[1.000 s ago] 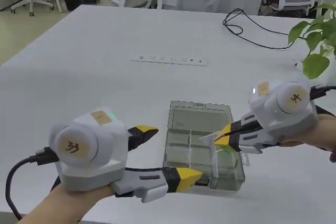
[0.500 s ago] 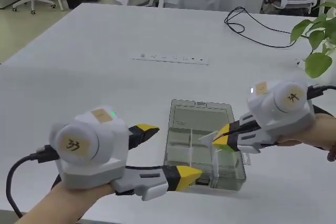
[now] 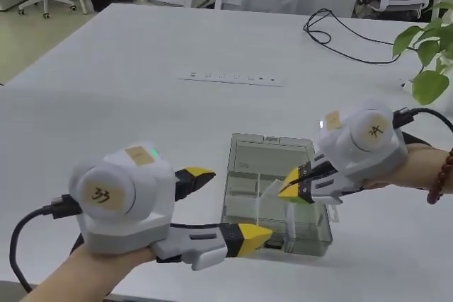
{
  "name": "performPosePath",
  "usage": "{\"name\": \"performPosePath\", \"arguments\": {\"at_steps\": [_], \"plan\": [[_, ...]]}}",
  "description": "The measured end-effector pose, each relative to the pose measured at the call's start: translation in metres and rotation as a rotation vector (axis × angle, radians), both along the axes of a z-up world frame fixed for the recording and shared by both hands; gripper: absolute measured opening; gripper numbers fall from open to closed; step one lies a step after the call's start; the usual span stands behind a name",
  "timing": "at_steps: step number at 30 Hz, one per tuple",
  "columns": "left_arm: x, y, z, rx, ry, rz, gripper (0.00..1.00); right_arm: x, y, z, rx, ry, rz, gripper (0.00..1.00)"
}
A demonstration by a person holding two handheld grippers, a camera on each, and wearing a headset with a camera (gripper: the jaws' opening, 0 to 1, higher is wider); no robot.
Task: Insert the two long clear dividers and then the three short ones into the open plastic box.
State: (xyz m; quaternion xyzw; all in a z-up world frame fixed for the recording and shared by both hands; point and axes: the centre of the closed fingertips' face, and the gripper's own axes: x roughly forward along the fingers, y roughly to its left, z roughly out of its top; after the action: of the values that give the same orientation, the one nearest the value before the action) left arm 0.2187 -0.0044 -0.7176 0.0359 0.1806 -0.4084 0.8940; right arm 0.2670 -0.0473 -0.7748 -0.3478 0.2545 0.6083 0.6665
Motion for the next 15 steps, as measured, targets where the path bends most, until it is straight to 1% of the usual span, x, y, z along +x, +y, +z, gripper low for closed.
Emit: {"name": "performPosePath", "arguments": {"at_steps": [4, 10, 15], "plan": [[-0.0005, -0.0004, 0.0, 0.0, 0.0, 0.001, 0.69, 0.0003, 0.0033, -0.0026, -0.022, -0.006, 0.018, 0.03], [-0.0012, -0.0001, -0.0001, 0.002, 0.0, -0.001, 0.69, 0.0006, 0.0051, -0.0053, -0.033, -0.012, 0.021, 0.03], [-0.0017, -0.0014, 0.0, 0.001, 0.0, -0.006, 0.69, 0.0011, 0.0054, -0.0054, -0.032, 0.004, 0.016, 0.03]]}}
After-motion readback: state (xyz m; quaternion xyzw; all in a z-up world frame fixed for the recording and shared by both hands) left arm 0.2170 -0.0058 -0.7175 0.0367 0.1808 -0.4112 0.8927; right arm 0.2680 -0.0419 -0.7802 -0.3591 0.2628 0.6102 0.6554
